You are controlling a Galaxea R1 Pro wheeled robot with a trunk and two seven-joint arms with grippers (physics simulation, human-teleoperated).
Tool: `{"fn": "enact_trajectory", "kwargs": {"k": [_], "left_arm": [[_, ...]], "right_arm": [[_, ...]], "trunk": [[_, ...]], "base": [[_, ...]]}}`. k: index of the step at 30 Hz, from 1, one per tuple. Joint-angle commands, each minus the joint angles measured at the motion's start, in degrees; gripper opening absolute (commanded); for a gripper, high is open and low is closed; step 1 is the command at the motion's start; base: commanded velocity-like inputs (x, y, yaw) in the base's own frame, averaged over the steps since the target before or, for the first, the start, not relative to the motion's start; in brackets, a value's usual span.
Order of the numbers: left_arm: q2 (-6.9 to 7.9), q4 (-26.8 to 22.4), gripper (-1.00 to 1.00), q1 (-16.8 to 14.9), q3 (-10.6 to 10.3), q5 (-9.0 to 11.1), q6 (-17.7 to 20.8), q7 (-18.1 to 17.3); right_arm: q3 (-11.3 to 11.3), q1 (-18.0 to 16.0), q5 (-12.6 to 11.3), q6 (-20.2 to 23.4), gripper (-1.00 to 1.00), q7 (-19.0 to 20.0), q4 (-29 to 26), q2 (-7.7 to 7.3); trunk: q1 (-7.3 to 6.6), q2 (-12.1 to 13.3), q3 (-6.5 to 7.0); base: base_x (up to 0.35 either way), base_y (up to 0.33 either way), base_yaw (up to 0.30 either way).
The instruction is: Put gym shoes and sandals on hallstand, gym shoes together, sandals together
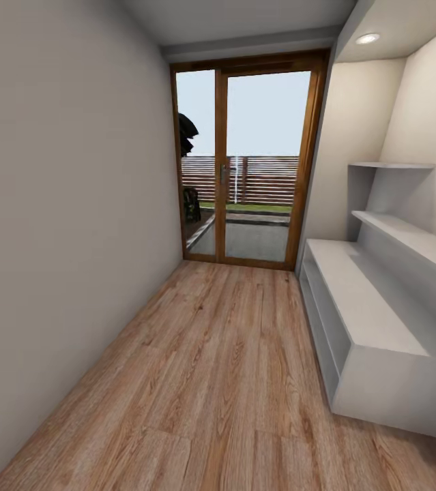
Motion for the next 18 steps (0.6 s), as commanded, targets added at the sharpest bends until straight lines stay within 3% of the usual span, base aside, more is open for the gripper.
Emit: {"fn": "enact_trajectory", "kwargs": {"k": [1, 11, 18], "left_arm": [[-0.01, 0.04, 1.0, -0.03, 0.02, -0.03, -0.18, -0.01], [-0.04, 0.05, 1.0, -0.03, -0.03, -0.06, -0.26, -0.01], [-0.12, 0.05, 1.0, -0.03, -0.15, -0.13, -0.27, -0.01]], "right_arm": [[-0.08, -0.01, -0.1, -0.14, 1.0, -0.12, -0.02, -0.01], [-0.09, -0.01, -0.12, -0.14, 1.0, -0.2, -0.03, -0.01], [-0.09, -0.01, -0.13, -0.14, 1.0, -0.23, -0.03, -0.01]], "trunk": [[0.0, -0.03, -0.05], [0.0, -0.03, -0.05], [0.0, -0.03, -0.05]], "base": [[0.0, 0.0, 0.14], [-0.007, -0.007, 0.249], [-0.184, -0.177, 0.289]]}}
